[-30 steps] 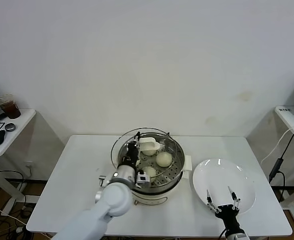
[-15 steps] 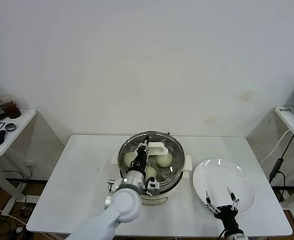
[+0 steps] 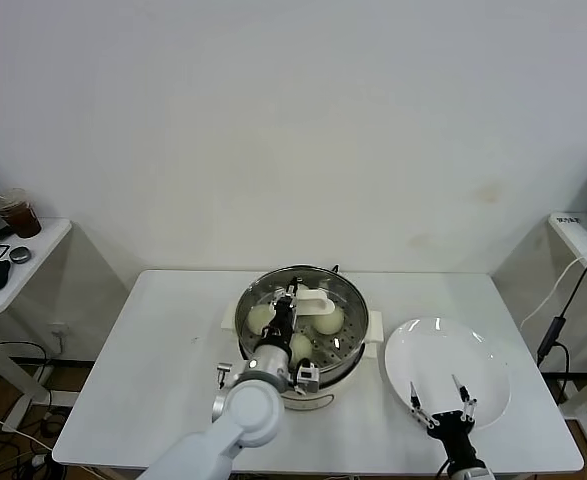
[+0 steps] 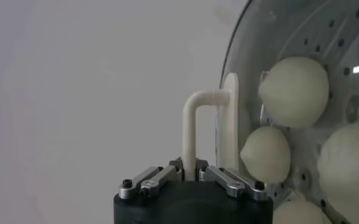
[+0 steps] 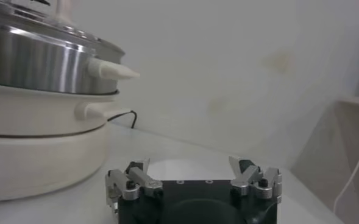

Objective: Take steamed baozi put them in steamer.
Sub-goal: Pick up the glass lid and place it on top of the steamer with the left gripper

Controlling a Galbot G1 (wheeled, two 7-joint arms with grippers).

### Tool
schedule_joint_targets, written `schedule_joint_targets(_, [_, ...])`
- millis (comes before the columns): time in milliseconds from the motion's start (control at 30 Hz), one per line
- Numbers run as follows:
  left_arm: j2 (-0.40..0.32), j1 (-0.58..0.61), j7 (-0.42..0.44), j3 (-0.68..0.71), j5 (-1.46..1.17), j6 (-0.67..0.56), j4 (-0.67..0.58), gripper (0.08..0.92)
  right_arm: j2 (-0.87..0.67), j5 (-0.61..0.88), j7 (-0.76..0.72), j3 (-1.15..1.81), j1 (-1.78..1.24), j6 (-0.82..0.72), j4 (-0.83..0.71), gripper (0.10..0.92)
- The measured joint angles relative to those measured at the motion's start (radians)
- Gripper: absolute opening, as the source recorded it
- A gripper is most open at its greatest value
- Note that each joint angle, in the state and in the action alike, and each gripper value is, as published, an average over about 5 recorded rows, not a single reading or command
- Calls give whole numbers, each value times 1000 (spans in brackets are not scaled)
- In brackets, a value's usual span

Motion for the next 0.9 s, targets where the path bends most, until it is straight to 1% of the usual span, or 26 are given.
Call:
schedule_joint_targets(233, [-10, 7, -10, -4, 6, -5, 8, 170, 0, 0, 0, -2, -2, 0, 0, 823])
schedule_joint_targets(333, [-13, 15, -16, -9, -1, -8, 5, 188, -1, 0, -1, -1, -3, 0, 0, 823])
schedule_joint_targets(433, [-13, 25, -26, -15, -15, -14, -4, 254, -1, 0, -1, -3, -2, -1, 0, 823])
schedule_joint_targets(633, [-17, 63, -67, -35, -70, -33, -46, 427, 1, -1, -1, -8, -3, -2, -1, 823])
schedule_joint_targets(767, [-19, 118, -113, -58, -129, -60, -93, 548, 0, -2, -2, -9, -8, -2, -1, 823])
schedule_joint_targets(900, [-8, 204, -172, -100, -215, -113, -155, 661, -3, -3, -3, -8, -10, -3, 0, 823])
